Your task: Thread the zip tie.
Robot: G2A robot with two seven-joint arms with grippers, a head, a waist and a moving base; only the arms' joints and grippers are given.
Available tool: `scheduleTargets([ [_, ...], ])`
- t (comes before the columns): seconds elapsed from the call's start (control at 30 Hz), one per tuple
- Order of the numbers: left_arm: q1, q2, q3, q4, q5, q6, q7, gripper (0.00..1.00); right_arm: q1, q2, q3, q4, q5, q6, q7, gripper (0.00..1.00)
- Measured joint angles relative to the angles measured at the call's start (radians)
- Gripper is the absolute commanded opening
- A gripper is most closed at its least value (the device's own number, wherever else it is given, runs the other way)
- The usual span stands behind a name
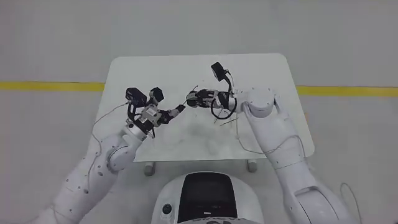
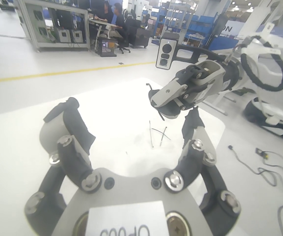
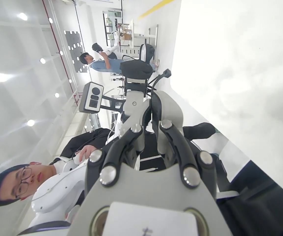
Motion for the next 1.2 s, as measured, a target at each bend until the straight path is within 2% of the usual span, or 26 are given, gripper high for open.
scheduleTargets([
  [0.1, -0.016, 0.018, 0.005, -0.023, -0.165, 0.001, -0.087, 1.00, -0.003, 0.006, -0.005, -0.006, -0.001, -0.036, -0.004, 0.00],
  [0.23, -0.030, 0.045, 0.006, -0.043, -0.293, 0.001, -0.162, 1.00, -0.008, 0.014, -0.007, -0.018, 0.000, -0.075, -0.017, 0.00],
  [0.5, -0.048, 0.086, 0.038, -0.045, -0.351, 0.001, -0.178, 1.00, -0.023, 0.029, -0.016, -0.046, 0.001, -0.100, -0.041, 0.00],
  [0.7, -0.073, 0.109, 0.071, -0.054, -0.472, 0.000, -0.231, 1.00, -0.032, 0.039, -0.022, -0.058, 0.013, -0.111, -0.062, 0.00],
  [0.97, -0.085, 0.131, 0.090, -0.056, -0.541, 0.001, -0.233, 1.00, -0.043, 0.051, -0.030, -0.067, 0.026, -0.114, -0.087, 0.00],
  [1.1, -0.090, 0.140, 0.078, -0.038, -0.475, 0.001, -0.193, 1.00, -0.042, 0.054, -0.032, -0.069, 0.018, -0.105, -0.098, 0.00],
  [1.2, -0.089, 0.140, 0.079, -0.039, -0.474, 0.001, -0.194, 1.00, -0.042, 0.054, -0.032, -0.069, 0.018, -0.105, -0.098, 0.00],
])
